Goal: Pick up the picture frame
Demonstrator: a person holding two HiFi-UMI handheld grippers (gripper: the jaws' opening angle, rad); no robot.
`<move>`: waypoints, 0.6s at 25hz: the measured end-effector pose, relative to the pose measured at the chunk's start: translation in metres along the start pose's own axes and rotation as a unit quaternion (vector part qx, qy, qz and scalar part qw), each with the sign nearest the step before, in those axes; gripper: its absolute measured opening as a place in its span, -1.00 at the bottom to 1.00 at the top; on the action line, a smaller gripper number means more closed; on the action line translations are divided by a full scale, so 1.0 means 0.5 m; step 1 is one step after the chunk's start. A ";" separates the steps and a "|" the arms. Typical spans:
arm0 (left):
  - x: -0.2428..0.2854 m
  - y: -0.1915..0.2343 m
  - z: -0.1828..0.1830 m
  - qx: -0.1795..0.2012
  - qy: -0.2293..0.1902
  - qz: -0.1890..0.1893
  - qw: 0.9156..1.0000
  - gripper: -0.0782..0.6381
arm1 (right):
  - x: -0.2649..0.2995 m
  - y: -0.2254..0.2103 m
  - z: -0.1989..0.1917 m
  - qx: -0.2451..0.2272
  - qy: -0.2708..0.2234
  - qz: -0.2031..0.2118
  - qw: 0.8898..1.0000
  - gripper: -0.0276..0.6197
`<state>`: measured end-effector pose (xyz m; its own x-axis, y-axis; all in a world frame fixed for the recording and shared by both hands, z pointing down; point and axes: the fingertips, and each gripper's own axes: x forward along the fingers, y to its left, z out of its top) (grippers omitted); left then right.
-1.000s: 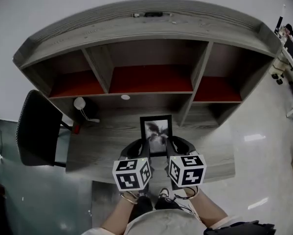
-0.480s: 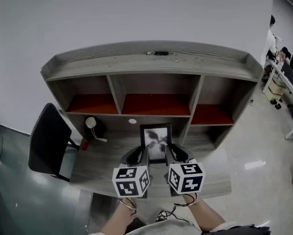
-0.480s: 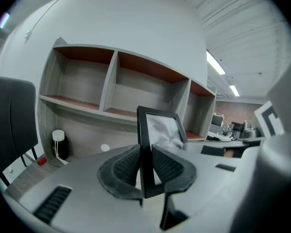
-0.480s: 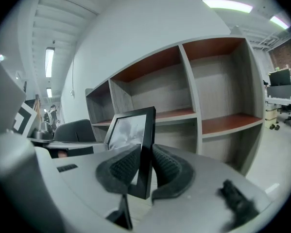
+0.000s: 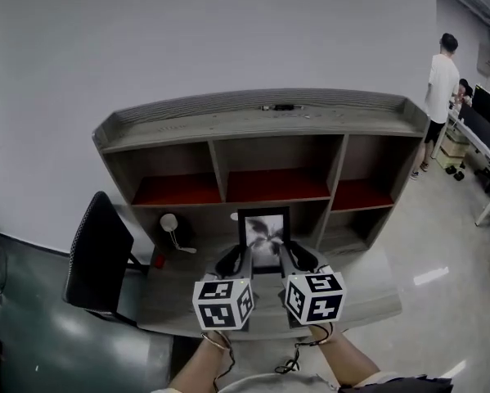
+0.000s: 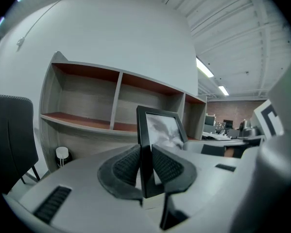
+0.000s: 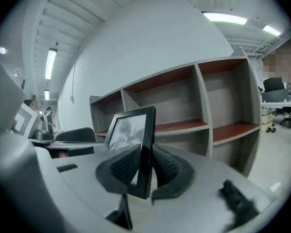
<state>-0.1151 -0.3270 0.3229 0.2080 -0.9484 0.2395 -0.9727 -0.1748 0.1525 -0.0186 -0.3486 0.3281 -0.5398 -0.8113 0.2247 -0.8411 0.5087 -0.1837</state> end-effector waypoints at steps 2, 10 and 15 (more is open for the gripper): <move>-0.012 0.004 -0.003 0.000 0.002 -0.007 1.000 -0.56 | -0.010 0.012 -0.005 0.000 0.000 -0.007 1.000 -0.64; -0.033 -0.015 -0.011 -0.005 -0.003 -0.026 1.000 -0.56 | -0.041 0.014 -0.007 -0.008 0.001 -0.020 1.000 -0.64; -0.027 -0.028 -0.008 0.000 -0.003 -0.028 1.000 -0.56 | -0.046 0.001 -0.003 -0.009 0.000 -0.021 1.000 -0.64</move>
<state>-0.1037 -0.3107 0.3213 0.2618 -0.9384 0.2254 -0.9594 -0.2277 0.1663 -0.0064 -0.3293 0.3242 -0.5048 -0.8314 0.2325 -0.8631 0.4802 -0.1567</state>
